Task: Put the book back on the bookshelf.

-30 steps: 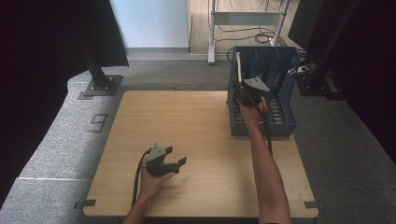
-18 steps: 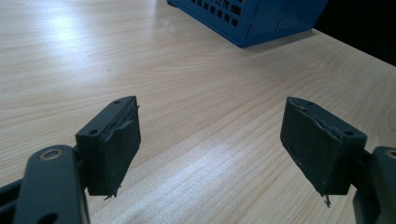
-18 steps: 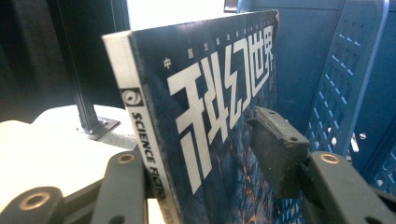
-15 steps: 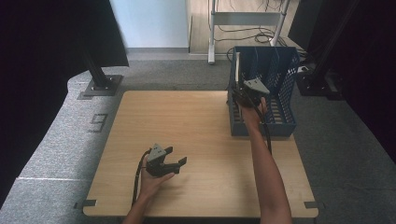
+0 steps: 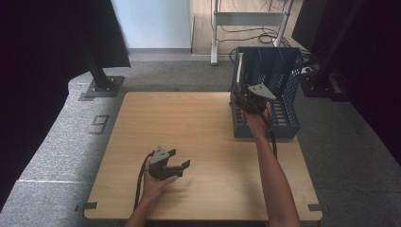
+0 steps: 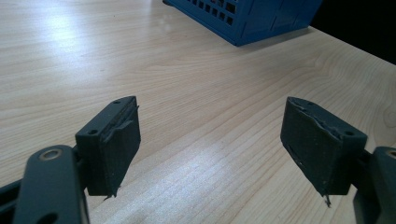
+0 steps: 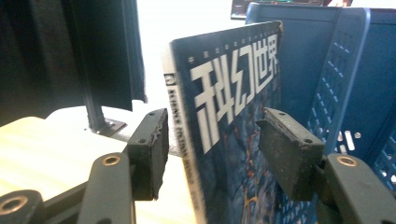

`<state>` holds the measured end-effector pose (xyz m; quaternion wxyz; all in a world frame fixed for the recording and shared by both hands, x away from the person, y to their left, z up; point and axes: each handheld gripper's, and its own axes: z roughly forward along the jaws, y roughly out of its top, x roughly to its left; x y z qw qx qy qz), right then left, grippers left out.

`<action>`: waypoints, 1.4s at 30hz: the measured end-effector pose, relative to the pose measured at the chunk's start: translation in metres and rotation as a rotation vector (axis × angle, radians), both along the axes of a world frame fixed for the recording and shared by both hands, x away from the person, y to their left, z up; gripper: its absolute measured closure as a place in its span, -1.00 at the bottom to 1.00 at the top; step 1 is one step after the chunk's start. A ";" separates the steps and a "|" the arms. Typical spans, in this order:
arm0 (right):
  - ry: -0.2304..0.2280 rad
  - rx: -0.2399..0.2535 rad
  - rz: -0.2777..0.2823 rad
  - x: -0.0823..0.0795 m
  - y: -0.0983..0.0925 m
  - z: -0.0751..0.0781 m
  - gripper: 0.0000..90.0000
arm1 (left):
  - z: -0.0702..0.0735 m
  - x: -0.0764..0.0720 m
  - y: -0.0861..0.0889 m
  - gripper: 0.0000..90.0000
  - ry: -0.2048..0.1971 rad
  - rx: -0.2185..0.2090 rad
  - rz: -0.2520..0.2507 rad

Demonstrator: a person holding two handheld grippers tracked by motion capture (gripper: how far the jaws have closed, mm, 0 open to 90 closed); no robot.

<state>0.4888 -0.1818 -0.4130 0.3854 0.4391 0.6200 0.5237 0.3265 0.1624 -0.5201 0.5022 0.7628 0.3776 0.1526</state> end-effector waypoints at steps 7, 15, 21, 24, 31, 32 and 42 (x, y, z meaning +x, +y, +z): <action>-0.006 0.002 0.029 -0.012 -0.003 0.003 -0.08 | -0.001 0.000 -0.001 -0.56 0.002 0.004 -0.001; -0.003 0.019 0.051 -0.022 -0.010 0.002 -0.09 | -0.002 0.000 -0.002 -0.56 0.005 0.009 0.000; 0.002 0.029 0.068 -0.031 -0.015 0.000 -0.08 | -0.002 0.000 -0.001 -0.56 0.005 0.006 0.003; 0.002 0.035 0.074 -0.035 -0.017 -0.002 -0.08 | -0.002 0.000 -0.001 -0.56 0.004 0.009 0.002; 0.016 0.052 0.105 -0.049 -0.020 -0.006 -0.07 | -0.002 0.000 0.000 -0.56 0.004 0.007 0.005; 0.022 0.051 0.109 -0.051 -0.021 -0.006 -0.07 | -0.002 0.000 0.001 -0.56 0.006 0.008 0.006; 0.056 0.077 0.132 -0.073 -0.032 -0.021 -0.07 | -0.003 0.001 0.001 -0.56 0.009 0.011 0.008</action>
